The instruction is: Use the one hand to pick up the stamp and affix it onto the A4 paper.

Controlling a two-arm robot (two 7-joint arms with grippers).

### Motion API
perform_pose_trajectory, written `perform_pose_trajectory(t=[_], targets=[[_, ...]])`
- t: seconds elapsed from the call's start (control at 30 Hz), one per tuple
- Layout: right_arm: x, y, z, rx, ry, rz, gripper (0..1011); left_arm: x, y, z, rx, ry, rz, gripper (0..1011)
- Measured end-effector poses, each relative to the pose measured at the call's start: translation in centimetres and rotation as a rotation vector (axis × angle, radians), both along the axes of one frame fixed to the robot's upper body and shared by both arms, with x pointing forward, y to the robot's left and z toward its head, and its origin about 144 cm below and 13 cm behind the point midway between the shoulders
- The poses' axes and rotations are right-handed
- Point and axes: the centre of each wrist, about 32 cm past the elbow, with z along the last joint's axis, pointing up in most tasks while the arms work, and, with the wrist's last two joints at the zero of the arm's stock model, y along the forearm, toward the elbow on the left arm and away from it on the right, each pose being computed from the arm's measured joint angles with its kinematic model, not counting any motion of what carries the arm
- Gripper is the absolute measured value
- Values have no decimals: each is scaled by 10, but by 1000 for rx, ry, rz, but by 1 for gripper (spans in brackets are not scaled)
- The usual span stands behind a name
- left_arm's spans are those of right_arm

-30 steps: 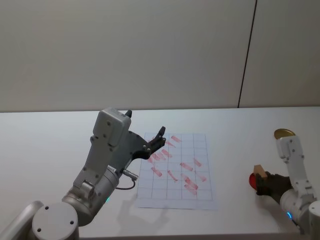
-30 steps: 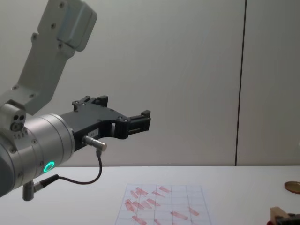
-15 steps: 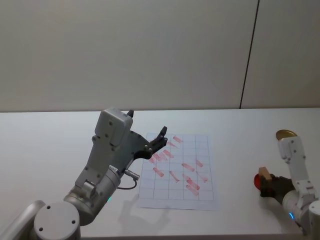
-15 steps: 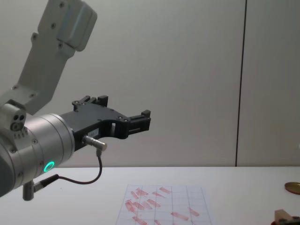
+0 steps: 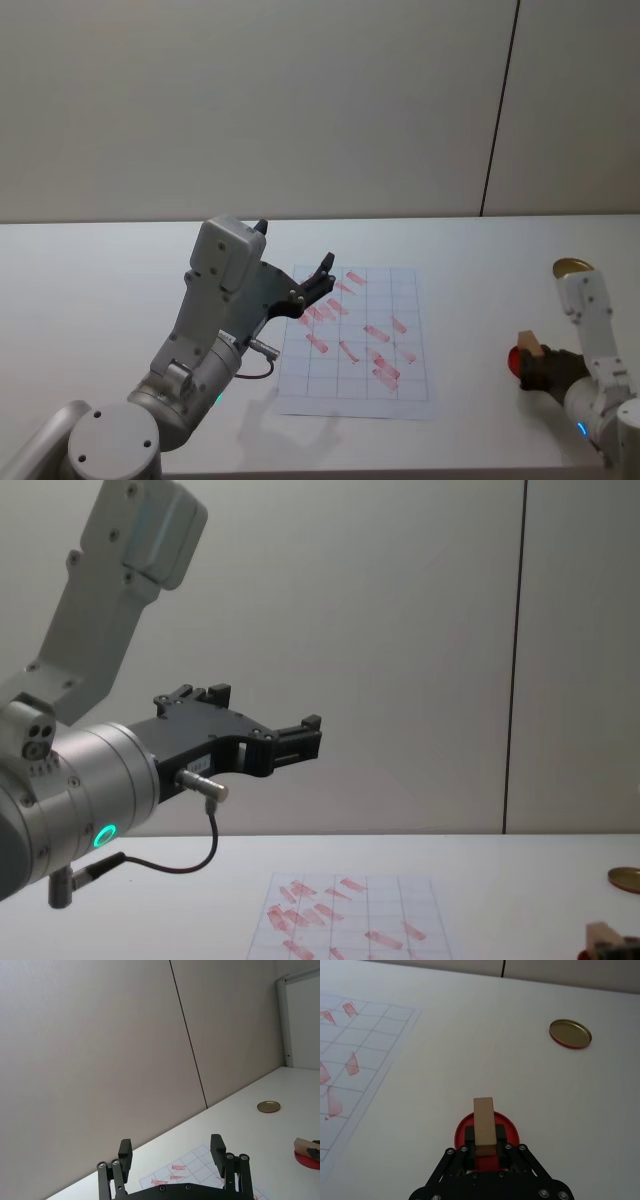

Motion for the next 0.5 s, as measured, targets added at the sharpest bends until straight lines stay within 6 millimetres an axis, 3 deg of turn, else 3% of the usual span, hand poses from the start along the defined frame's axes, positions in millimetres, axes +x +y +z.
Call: perform_pose_trajectory(t=[0.5], targets=[[1,18,36,43,-171,83,217,0,0,0,0,0,0,993]])
